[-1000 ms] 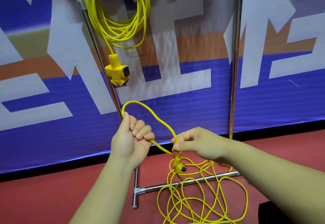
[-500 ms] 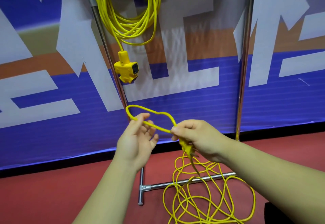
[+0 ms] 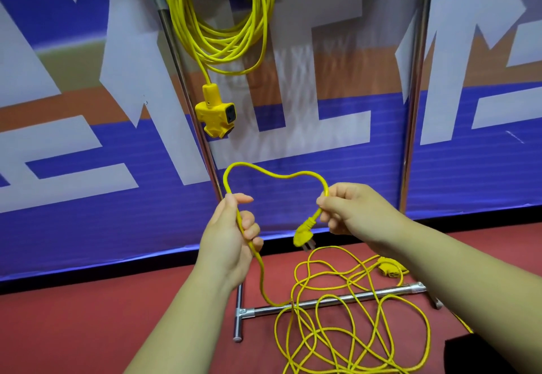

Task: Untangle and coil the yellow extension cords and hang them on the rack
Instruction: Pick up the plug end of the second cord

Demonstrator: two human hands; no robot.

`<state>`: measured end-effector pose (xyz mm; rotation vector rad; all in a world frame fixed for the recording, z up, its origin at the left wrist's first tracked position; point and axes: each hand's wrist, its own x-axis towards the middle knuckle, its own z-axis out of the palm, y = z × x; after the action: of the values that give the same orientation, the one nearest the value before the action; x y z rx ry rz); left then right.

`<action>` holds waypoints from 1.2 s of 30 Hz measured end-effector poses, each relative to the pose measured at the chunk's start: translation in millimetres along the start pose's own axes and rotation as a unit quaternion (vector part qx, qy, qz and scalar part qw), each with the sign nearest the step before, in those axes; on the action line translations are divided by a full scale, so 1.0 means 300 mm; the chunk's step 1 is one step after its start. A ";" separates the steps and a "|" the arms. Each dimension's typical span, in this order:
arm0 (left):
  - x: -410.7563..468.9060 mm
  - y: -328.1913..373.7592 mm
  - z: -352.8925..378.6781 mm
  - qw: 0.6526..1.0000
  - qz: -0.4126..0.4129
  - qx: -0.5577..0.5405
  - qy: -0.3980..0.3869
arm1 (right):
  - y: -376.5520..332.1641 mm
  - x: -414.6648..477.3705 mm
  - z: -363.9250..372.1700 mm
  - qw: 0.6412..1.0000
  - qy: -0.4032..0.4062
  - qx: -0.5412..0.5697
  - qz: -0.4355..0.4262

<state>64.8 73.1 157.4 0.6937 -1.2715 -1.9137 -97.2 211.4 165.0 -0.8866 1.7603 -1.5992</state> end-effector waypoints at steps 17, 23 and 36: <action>-0.025 -0.050 0.074 0.983 0.040 0.172 -0.047 | 0.023 -0.039 0.008 0.997 -0.051 0.011 0.054; -0.020 -0.047 0.077 0.987 0.024 0.150 -0.048 | 0.030 -0.026 -0.063 0.870 -0.025 -0.428 -0.242; 0.030 -0.048 -0.006 0.978 -0.049 0.195 -0.052 | 0.023 0.014 -0.077 0.989 0.036 -0.091 -0.112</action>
<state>57.0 68.4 143.0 0.8755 -1.7354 -1.8132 -118.6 222.3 160.3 -1.1614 1.9382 -1.6461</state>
